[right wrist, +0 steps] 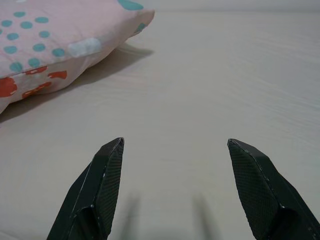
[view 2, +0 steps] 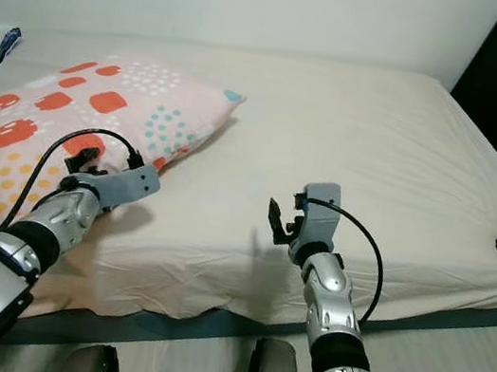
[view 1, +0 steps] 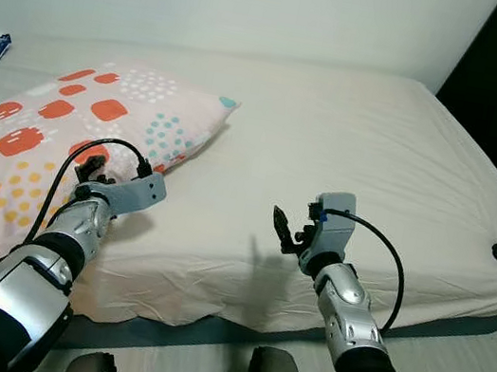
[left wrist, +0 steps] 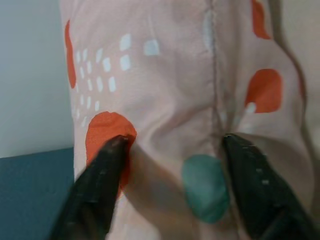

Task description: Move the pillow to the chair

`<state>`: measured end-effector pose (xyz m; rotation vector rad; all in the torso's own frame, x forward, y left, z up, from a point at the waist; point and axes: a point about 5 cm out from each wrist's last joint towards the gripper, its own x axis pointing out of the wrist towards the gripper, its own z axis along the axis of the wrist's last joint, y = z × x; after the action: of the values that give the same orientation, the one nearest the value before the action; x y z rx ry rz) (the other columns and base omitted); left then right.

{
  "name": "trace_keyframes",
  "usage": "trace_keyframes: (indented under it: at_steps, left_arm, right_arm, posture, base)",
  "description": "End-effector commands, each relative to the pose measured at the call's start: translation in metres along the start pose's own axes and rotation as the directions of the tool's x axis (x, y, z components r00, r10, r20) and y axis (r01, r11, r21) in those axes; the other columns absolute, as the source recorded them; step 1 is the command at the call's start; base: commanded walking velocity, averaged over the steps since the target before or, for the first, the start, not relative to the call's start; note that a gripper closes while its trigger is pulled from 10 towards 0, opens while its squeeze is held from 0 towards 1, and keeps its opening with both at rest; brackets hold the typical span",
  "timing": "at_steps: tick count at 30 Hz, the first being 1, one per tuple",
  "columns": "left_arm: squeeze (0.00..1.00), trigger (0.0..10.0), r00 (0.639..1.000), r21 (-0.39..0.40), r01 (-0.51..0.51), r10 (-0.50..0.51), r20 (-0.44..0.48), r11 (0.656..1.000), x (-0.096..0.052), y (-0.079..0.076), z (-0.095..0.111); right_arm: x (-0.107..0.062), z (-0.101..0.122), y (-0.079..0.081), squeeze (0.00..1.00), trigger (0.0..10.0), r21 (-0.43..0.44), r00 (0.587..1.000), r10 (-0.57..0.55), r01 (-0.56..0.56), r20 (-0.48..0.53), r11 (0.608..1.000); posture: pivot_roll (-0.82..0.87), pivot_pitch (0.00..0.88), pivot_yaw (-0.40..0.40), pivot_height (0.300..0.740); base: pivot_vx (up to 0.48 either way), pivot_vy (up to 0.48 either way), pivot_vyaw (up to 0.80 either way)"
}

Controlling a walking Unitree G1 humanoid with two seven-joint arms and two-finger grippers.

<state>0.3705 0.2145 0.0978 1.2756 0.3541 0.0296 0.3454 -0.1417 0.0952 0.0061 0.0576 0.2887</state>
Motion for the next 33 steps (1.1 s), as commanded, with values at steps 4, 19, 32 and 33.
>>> trace_keyframes:
  at_steps: [4, 19, 32, 33]
  left_arm:
    - [0.00, 0.0, 0.999, -0.067, 0.035, -0.036, -0.024, 0.997, 0.000, -0.001, -0.010]
    - [0.00, 0.0, 0.991, -0.137, 0.126, -0.117, 0.069, 0.983, -0.002, -0.009, 0.003]
    - [0.00, 0.0, 0.612, -0.098, 0.659, -0.456, 0.646, 0.746, -0.035, -0.040, 0.053]
    - [0.00, 0.0, 0.612, -0.098, 0.659, -0.456, 0.646, 0.746, -0.035, -0.040, 0.053]
  right_arm:
    - [0.000, 0.001, -0.001, 0.00, 10.0, 0.019, 1.000, -0.009, 0.009, -0.002, 1.000]
    - [0.000, 0.001, -0.002, 0.00, 10.0, 0.017, 1.000, -0.010, 0.010, -0.004, 1.000]
    - [0.001, 0.002, -0.002, 0.00, 10.0, 0.019, 1.000, -0.006, 0.006, 0.000, 1.000]
    - [0.001, 0.002, -0.002, 0.00, 10.0, 0.019, 1.000, -0.006, 0.006, 0.000, 1.000]
  posture:
    - [-0.06, 0.082, -0.045, 0.563]
    - [-0.06, 0.080, -0.050, 0.563]
    - [-0.05, 0.071, -0.063, 0.563]
    - [-0.05, 0.071, -0.063, 0.563]
  base:
    - [0.000, 0.000, 0.00]
    - [0.000, 0.000, 0.00]
    - [0.000, 0.000, 0.00]
    - [0.000, 0.000, 0.00]
